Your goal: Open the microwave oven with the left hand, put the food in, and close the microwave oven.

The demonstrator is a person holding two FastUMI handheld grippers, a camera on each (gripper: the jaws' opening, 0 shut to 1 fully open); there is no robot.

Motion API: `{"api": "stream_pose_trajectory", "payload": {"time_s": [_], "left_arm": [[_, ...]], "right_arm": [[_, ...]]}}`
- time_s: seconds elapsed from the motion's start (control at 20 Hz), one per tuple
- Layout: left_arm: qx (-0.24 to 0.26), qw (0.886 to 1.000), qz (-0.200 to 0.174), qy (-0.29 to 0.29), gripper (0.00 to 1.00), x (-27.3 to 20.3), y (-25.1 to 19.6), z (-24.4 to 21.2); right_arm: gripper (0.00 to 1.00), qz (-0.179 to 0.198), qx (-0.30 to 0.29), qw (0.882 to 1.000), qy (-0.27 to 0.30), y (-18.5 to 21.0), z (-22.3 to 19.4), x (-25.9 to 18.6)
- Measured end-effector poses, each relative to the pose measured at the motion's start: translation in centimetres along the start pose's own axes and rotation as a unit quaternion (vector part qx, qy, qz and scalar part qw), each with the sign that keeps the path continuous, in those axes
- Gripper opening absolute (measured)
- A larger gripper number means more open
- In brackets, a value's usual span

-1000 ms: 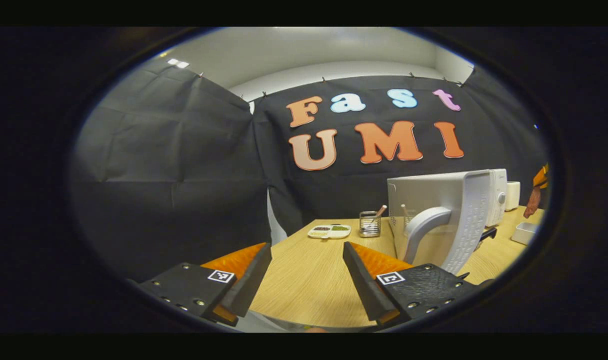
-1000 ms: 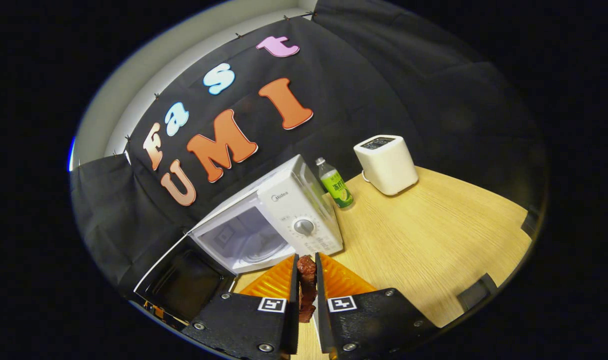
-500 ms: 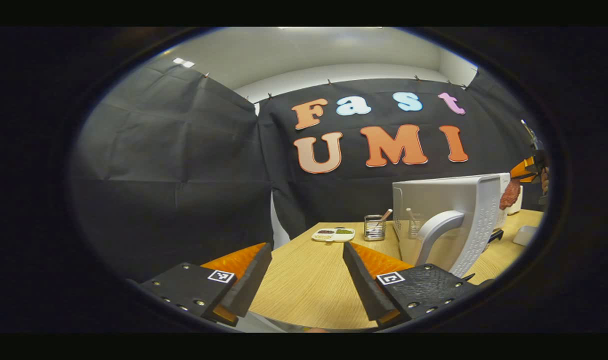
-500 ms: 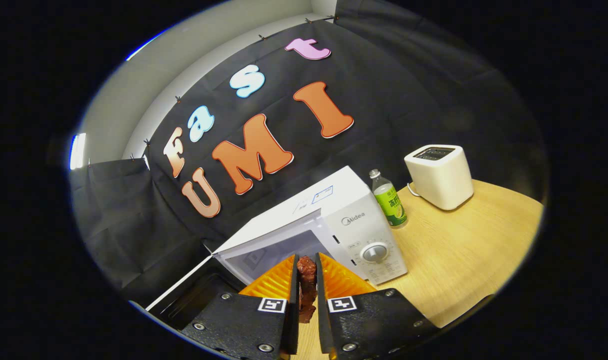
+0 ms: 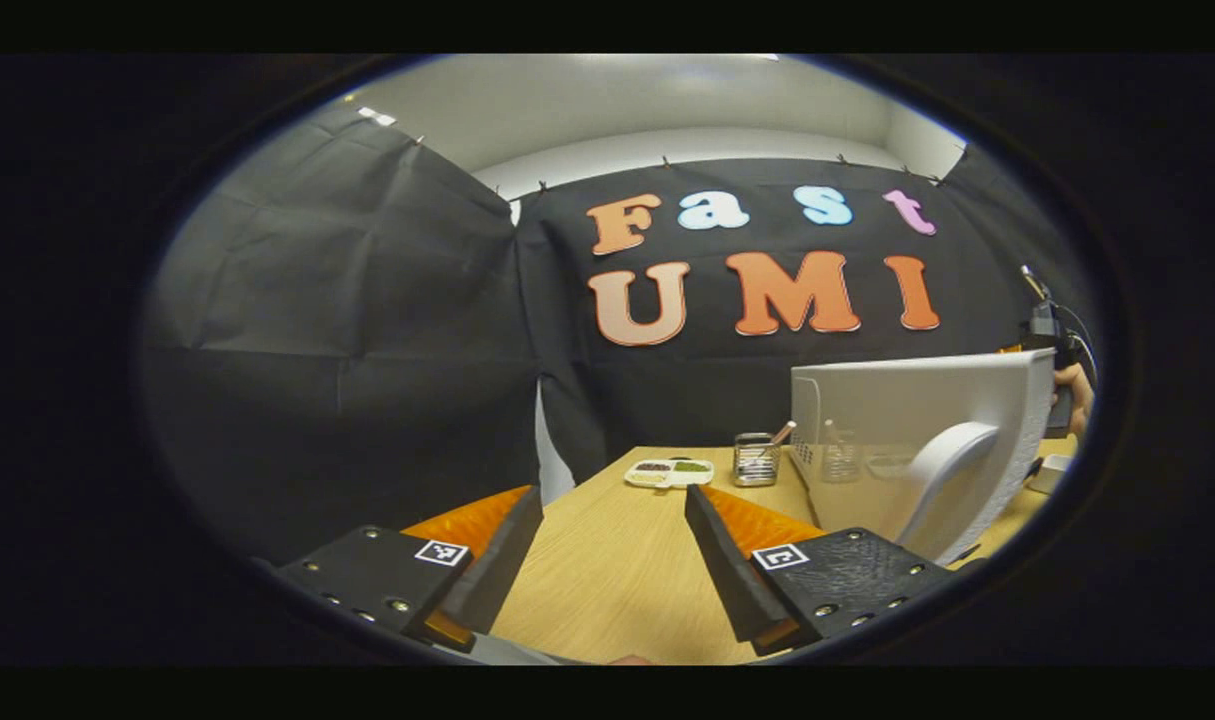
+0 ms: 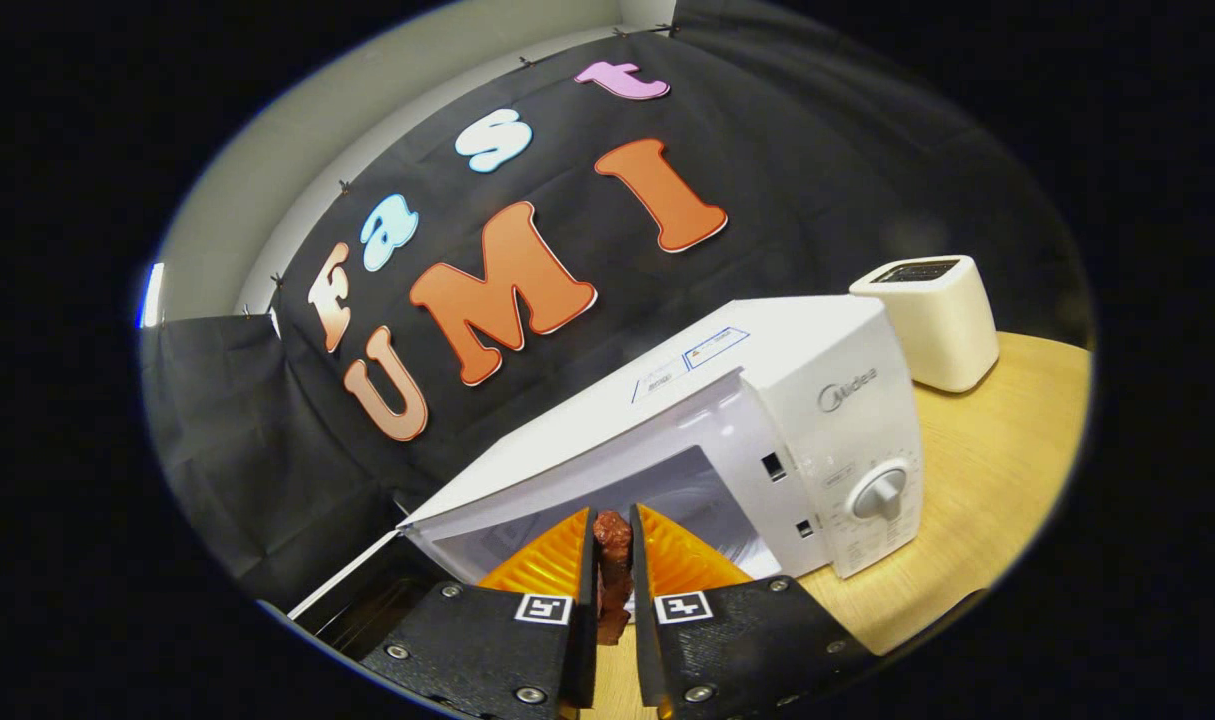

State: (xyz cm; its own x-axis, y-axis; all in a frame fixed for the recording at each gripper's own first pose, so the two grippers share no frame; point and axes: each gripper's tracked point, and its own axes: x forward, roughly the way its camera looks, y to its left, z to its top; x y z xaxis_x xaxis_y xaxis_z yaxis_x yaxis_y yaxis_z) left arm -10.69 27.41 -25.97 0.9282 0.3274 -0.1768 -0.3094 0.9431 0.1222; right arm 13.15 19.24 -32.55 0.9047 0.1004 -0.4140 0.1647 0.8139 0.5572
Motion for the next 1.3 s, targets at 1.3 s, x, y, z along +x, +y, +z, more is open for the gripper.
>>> {"api": "stream_pose_trajectory", "payload": {"time_s": [1.3], "left_arm": [[-0.062,0.998,0.002,-0.025,0.86,0.5,3.0,2.4]], "right_arm": [[0.23,-0.14,-0.038,0.986,-0.083,-3.0,-4.6,11.4]]}}
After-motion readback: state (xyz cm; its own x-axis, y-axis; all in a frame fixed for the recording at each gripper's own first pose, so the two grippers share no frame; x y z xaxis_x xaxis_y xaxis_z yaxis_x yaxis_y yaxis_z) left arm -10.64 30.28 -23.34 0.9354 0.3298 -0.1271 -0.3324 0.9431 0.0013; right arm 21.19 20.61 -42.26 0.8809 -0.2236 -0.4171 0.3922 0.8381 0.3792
